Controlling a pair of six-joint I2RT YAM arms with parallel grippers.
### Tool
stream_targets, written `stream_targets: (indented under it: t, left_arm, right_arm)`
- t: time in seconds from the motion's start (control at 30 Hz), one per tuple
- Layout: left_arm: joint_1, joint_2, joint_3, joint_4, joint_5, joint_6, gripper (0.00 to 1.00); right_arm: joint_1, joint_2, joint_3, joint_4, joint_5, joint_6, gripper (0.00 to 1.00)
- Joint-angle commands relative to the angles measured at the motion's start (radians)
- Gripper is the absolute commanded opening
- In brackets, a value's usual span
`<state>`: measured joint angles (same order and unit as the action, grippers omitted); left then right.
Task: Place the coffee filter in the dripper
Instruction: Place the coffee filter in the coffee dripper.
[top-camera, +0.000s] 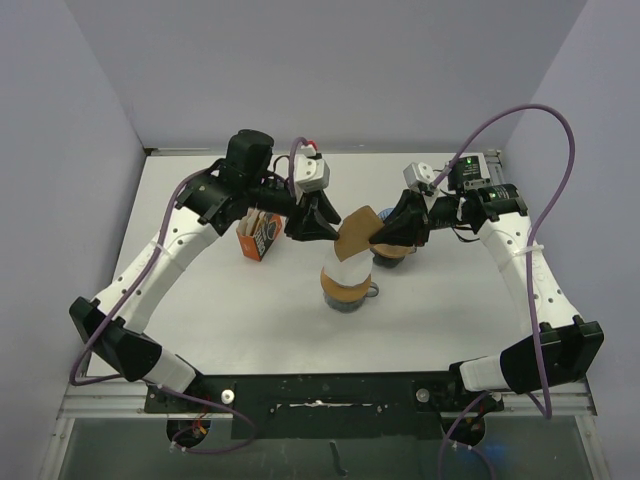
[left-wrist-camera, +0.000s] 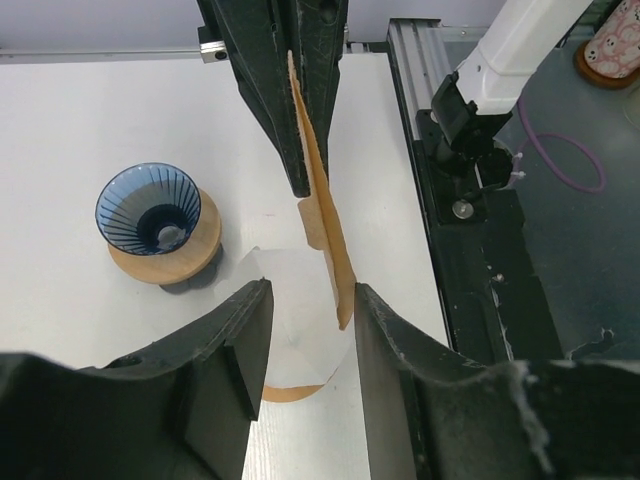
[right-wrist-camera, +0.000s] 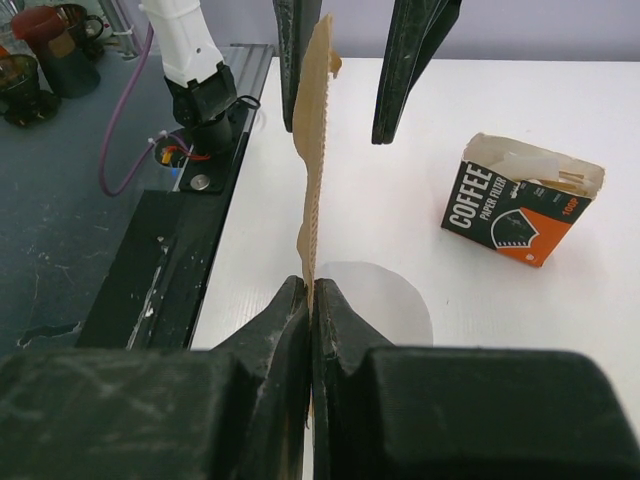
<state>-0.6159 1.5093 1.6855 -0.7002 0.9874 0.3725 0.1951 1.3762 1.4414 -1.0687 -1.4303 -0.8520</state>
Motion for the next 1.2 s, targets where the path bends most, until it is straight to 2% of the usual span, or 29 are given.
stream_targets:
  t: [0.0,0.13,0.6,0.77,0.93,1.17]
  left_arm:
    - [-0.002,0.005,0.026,0.048,-0.006,-0.011,0.34]
    - [-0.001,0.006,0.025,0.046,-0.002,-0.011,0.29]
    - [0.011,0.005,0.022,0.045,0.029,-0.007,0.21]
    - [0.019,0.001,0.012,0.057,0.039,-0.014,0.21]
    - [0.021,0.003,0.011,0.068,0.034,-0.024,0.30]
    - [0.018,0.016,0.014,0.086,0.020,-0.040,0.30]
  right_arm:
    - [-0.002,-0.027,0.024,0.029,-0.019,0.014,0.00]
    - [-0.002,-0.029,0.018,0.029,-0.019,0.012,0.00]
    - [0.000,-0.034,0.007,0.023,-0.024,0.002,0.00]
    - [-0.001,-0.038,0.004,0.020,-0.033,-0.001,0.00]
    - [0.000,-0.041,0.001,0.015,-0.038,-0.007,0.00]
    - [0.003,-0.041,0.006,0.013,-0.043,-0.008,0.00]
